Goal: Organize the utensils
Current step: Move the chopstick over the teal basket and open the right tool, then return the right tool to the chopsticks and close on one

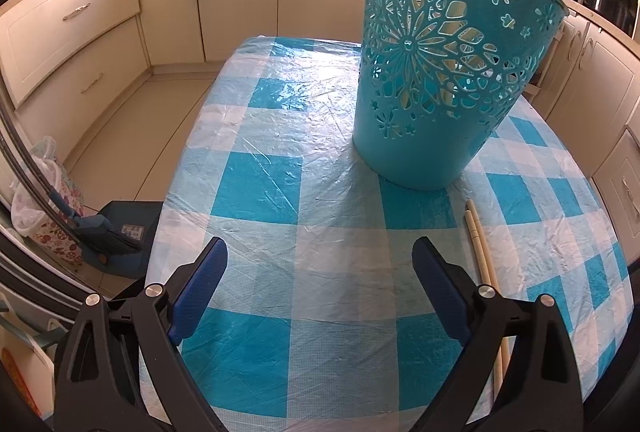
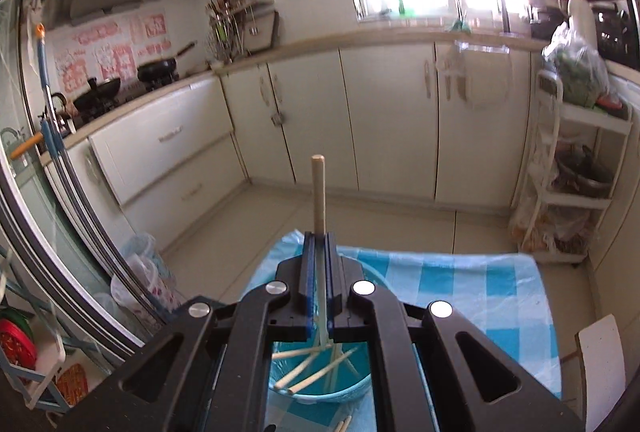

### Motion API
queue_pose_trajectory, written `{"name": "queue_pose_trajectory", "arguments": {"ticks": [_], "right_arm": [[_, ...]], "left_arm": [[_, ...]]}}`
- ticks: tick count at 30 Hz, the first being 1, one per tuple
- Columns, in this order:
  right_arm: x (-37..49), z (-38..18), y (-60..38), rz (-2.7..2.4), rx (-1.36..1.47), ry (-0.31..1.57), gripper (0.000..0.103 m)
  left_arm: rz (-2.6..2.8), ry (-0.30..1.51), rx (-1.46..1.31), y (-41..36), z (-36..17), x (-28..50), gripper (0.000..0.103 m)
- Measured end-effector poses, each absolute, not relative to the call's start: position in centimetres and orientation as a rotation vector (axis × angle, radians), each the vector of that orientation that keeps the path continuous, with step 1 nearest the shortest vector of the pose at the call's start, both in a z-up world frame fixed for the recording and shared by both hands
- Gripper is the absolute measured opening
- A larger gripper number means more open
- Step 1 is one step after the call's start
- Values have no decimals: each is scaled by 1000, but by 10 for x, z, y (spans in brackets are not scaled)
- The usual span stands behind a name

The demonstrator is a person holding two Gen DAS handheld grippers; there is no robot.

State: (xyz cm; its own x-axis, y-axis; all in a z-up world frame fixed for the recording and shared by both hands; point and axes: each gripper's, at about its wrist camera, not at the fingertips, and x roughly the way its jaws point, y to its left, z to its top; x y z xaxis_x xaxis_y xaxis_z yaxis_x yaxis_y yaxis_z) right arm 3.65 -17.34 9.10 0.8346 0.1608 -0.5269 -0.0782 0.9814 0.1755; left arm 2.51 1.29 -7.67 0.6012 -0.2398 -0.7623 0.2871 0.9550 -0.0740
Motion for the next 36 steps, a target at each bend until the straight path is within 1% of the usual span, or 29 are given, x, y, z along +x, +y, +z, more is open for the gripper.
{"name": "queue_pose_trajectory", "arguments": {"ticks": [5,10,12,13,14,19,22,25,27,28,30,36], "right_arm": [[42,76,-167,129,141,628,5],[40,78,-166,135,141,638,7],[39,84,-165,135,150,626,16],[36,87,-166,134,154,615,24],[33,89,-166,131,157,604,28],[-6,100,-174,121,194,529,28],[-38,86,-175,99,212,535,28],[-58,51,-172,84,219,625,28],[-67,19,-169,81,234,711,28],[-68,4,-168,77,241,749,25],[-70,-20,-165,69,258,807,23],[-57,-51,-149,60,240,865,21]], "left_arm": [[-308,874,58,14,-77,25,90],[-306,874,57,13,-77,25,90],[-306,875,58,13,-77,25,90],[-305,875,59,13,-77,25,90],[-304,875,60,13,-77,25,90],[-300,877,57,13,-77,25,90],[-300,877,58,13,-77,26,90],[-300,877,58,13,-77,26,90],[-300,877,58,13,-77,25,90],[-300,877,58,13,-77,25,90],[-299,879,59,13,-77,26,90],[-299,883,59,12,-78,26,90]]}}
